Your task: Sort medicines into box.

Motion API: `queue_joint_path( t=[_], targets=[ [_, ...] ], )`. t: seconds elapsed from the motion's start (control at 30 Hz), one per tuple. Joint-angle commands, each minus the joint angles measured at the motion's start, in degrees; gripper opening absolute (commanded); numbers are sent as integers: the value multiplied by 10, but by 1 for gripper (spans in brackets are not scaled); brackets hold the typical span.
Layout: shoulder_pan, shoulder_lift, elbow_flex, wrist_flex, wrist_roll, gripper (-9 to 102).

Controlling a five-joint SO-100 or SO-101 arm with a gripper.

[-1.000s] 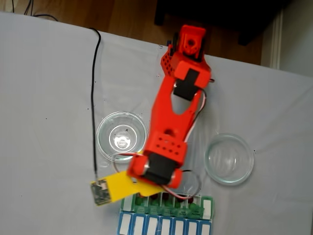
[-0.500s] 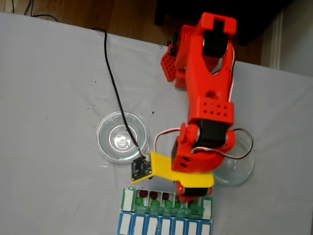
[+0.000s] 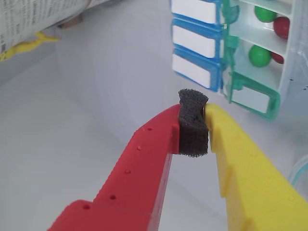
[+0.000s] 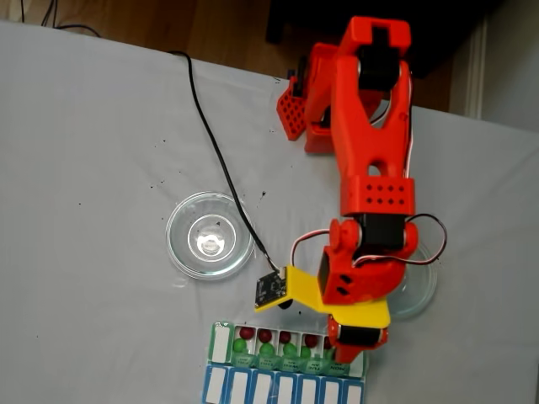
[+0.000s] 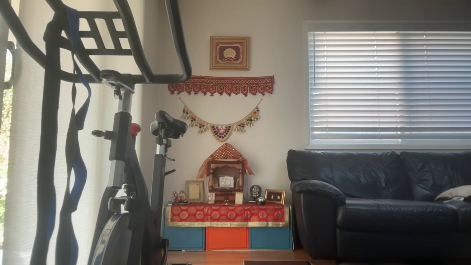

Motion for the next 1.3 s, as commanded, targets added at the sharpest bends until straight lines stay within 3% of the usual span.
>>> queue_joint_path(
  t=[0.0, 0.27, 0.67, 1.07, 1.27],
  targets=[
    [-5, 1, -39, -34, -5, 1],
    [-32, -76, -62, -39, -62, 1],
    [-36, -91, -56, -60, -65, 1],
    [18, -62, -159, 51, -52, 1],
    [5, -96, -166, 27, -35, 1]
  ],
)
